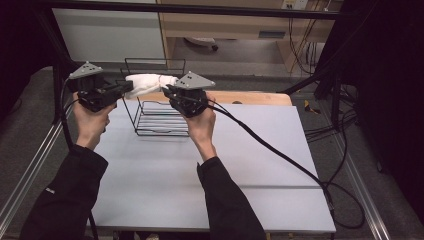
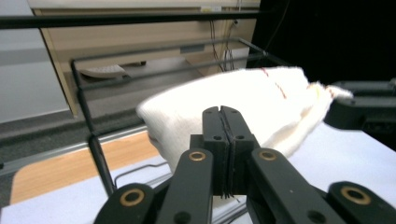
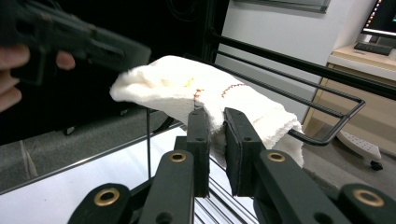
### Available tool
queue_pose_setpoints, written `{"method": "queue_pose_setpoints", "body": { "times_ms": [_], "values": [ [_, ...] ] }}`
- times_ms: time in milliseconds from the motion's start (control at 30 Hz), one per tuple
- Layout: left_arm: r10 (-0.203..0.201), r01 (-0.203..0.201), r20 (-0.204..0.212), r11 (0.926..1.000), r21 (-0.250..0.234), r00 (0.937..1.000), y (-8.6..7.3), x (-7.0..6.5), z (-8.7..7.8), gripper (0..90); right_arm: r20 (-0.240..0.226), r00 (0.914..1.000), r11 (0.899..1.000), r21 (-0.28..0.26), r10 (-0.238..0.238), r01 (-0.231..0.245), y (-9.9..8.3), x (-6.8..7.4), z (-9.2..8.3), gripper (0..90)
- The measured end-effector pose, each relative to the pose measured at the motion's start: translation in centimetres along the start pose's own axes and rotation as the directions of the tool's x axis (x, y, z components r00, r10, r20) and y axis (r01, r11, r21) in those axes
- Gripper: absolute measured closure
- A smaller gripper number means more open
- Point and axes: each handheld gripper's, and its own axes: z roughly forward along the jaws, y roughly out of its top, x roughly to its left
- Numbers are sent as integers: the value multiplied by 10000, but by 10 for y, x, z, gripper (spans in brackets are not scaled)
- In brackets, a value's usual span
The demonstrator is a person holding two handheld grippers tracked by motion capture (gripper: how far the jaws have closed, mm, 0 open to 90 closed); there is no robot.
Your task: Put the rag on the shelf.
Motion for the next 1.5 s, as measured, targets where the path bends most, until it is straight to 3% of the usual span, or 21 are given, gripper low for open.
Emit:
{"method": "queue_pose_setpoints", "body": {
  "times_ms": [267,533,633,733,867,933,1200,1500],
  "values": [
    [30,-31,65,9999,166,10000,-10,1,5,892,-102,9999,9999,132,5,-3,-2,0,0,779],
    [170,-169,-102,9998,86,9998,-13,0,10,896,-232,9997,10000,4,77,-77,1,0,-5,679],
    [160,-158,-113,9998,123,9998,-14,0,12,896,-395,9988,9994,-166,304,-311,5,-1,-8,647],
    [180,-178,-126,9997,174,9998,-15,0,14,897,-396,9986,9993,-155,342,-348,7,-3,-9,699],
    [263,-259,-153,9994,248,9995,-16,-1,17,896,-607,9953,9970,171,759,-750,5,-6,-4,821],
    [365,-360,-192,9989,284,9991,-16,-2,18,896,-689,9950,9967,409,722,-695,1,-5,1,853],
    [598,-584,-310,9972,460,9977,-20,-2,25,896,-396,9965,9917,1077,743,-697,-12,-7,19,872],
    [450,-435,-340,9981,440,9984,-26,2,31,895,-211,9966,9902,1167,792,-762,-15,-13,27,866]
  ]
}}
